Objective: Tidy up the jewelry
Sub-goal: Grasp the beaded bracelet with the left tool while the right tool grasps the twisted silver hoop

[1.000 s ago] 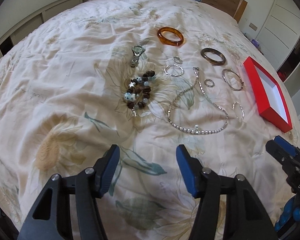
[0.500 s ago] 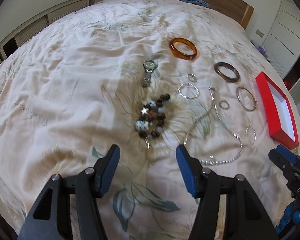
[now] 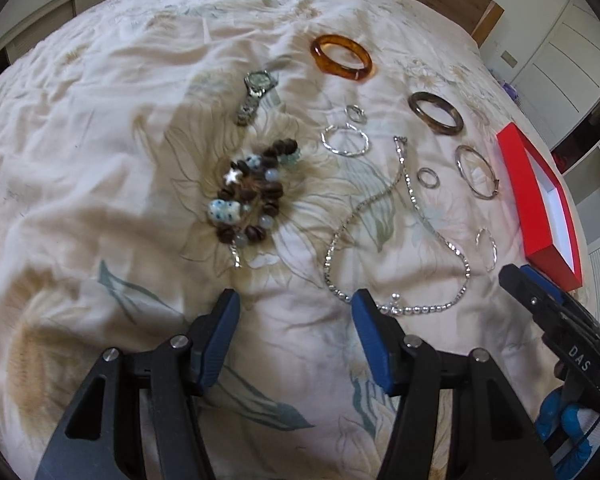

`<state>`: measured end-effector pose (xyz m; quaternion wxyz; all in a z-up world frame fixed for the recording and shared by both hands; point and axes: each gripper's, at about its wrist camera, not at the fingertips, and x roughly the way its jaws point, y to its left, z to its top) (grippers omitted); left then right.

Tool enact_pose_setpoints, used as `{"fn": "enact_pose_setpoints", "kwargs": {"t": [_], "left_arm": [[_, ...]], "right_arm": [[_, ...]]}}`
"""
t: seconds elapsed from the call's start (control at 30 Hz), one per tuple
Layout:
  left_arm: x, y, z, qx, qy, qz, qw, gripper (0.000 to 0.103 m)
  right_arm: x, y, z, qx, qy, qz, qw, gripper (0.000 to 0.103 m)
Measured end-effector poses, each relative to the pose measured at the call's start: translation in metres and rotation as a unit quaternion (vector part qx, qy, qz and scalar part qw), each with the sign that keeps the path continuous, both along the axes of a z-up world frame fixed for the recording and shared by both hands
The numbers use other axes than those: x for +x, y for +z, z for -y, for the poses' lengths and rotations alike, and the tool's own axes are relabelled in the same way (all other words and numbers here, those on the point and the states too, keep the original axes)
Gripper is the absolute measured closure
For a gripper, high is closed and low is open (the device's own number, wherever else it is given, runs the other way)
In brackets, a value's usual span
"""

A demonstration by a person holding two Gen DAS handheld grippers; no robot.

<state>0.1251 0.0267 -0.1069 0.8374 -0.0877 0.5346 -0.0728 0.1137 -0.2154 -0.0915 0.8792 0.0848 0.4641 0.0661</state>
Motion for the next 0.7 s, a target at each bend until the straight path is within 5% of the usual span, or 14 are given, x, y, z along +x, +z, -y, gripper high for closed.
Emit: {"fn": "enact_pose_setpoints", "kwargs": {"t": [0.7], "left_arm": [[0.038,0.014,-0.027,0.042,0.029,0.051,0.9974,0.047]], "right_arm": [[0.017,-0.013,0.001,-0.001,-0.009,-0.005,1.0,0.041]]}}
